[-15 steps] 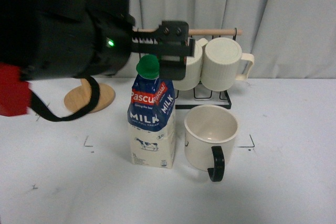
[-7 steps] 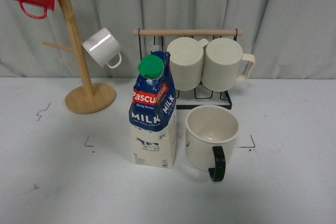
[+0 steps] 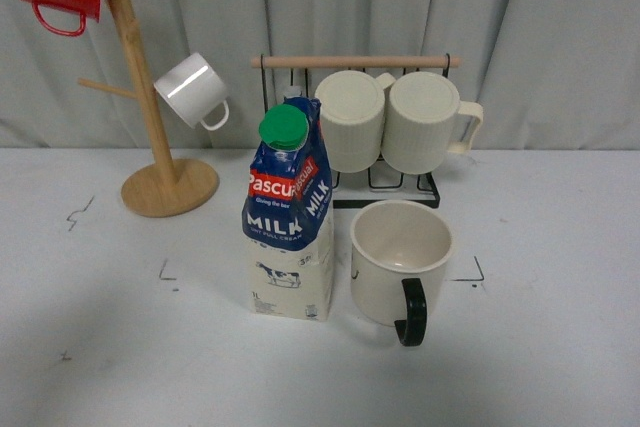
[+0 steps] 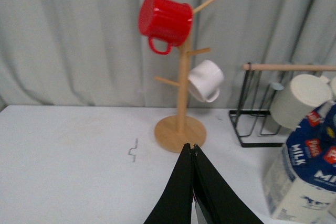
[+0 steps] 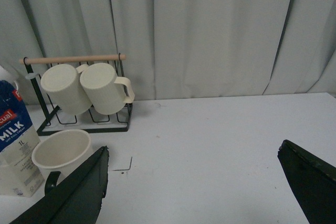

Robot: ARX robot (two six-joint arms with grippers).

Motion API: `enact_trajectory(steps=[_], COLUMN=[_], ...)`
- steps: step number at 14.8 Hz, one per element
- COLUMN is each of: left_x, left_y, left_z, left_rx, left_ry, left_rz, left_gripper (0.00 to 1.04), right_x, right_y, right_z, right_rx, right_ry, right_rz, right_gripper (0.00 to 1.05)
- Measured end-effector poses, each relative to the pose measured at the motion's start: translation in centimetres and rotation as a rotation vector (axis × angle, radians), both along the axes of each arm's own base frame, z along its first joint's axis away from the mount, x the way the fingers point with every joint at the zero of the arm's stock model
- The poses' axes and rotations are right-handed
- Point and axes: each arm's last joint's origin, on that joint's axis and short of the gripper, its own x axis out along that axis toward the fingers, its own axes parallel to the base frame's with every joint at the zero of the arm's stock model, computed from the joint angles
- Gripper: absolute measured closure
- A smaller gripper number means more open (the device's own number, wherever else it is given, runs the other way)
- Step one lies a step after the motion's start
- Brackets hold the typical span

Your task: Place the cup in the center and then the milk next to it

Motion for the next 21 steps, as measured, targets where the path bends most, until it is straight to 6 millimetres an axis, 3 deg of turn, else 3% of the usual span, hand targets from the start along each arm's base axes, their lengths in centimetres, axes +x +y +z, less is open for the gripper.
enact_trajectory(steps=[11,21], left_x=[-2.7,-4.7], left_y=[0.0,0.0], left_z=[-2.7,-2.6], left_rx=[0.0,0.001], left_ry=[-0.011,-0.033], left_rz=[-0.009,-0.006], left_gripper=[1.03,1.03], right_x=[0.0,0.0], right_y=[0.0,0.0], right_z=[0.0,0.0], right_rx=[0.0,0.0], right_ry=[0.0,0.0], right_rz=[0.0,0.001], right_gripper=[0.06,0.06])
